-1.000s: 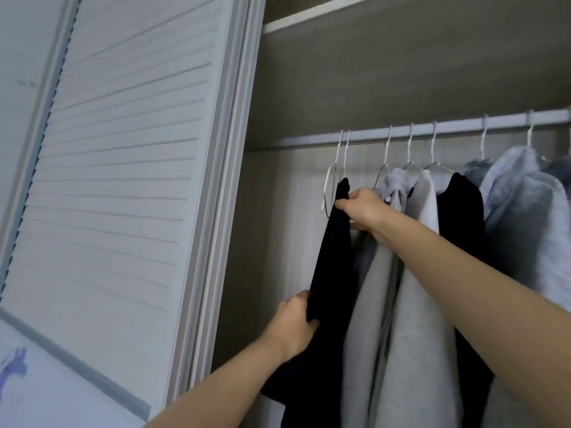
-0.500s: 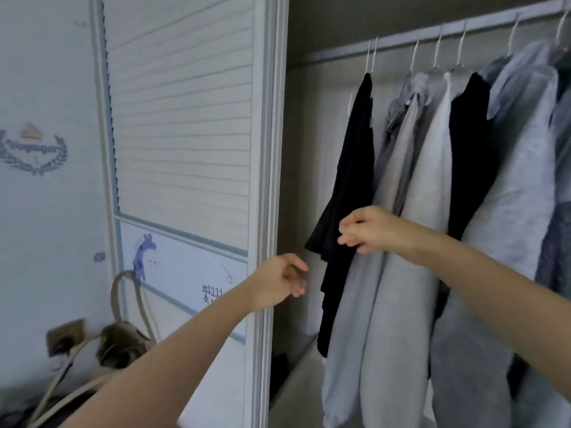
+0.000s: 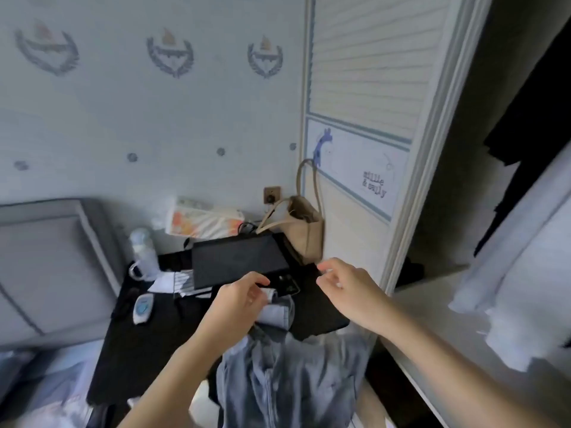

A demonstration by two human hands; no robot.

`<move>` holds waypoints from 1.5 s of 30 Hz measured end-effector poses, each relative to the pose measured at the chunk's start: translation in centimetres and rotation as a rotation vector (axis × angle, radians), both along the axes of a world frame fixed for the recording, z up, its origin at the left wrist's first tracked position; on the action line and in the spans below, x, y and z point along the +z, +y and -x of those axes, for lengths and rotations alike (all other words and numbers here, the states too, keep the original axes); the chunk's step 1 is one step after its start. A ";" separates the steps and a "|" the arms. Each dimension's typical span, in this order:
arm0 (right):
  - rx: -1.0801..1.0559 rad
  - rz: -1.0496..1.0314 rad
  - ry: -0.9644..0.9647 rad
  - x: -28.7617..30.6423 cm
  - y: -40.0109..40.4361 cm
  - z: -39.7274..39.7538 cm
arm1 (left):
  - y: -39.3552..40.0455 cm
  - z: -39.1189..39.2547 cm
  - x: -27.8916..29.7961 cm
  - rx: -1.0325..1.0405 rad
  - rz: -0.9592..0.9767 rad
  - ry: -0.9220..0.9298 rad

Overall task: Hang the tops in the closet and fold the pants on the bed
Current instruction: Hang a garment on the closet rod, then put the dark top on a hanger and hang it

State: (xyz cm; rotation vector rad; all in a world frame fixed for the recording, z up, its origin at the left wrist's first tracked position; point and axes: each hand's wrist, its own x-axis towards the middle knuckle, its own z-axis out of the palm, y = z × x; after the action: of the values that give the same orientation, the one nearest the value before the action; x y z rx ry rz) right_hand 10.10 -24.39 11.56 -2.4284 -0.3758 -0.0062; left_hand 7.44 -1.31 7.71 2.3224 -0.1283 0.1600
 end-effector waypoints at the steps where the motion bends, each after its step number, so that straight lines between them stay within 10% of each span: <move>1: 0.068 -0.007 0.020 -1.6 1.5 1.6 | 1.4 3.7 -1.6 0.111 0.048 0.023; 11: 0.613 -0.015 0.377 -13.1 14.0 21.4 | 6.2 40.8 -14.3 1.057 0.329 0.195; 23: 1.106 0.295 0.565 -23.0 27.2 45.6 | 3.3 70.9 -26.0 1.685 0.612 0.484; 34: 1.251 0.636 0.641 -41.8 43.0 65.4 | 15.4 88.0 -41.6 1.522 0.701 0.954; 45: 1.362 0.825 0.638 -63.1 49.8 76.1 | 25.9 92.4 -61.8 1.189 0.020 1.115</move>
State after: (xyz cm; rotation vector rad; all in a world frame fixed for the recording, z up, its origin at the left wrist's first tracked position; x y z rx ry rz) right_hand -66.03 25.41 -51.58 -2.1332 -1.8506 1.6992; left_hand -84.92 24.55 -54.06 1.8393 1.7464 -0.5461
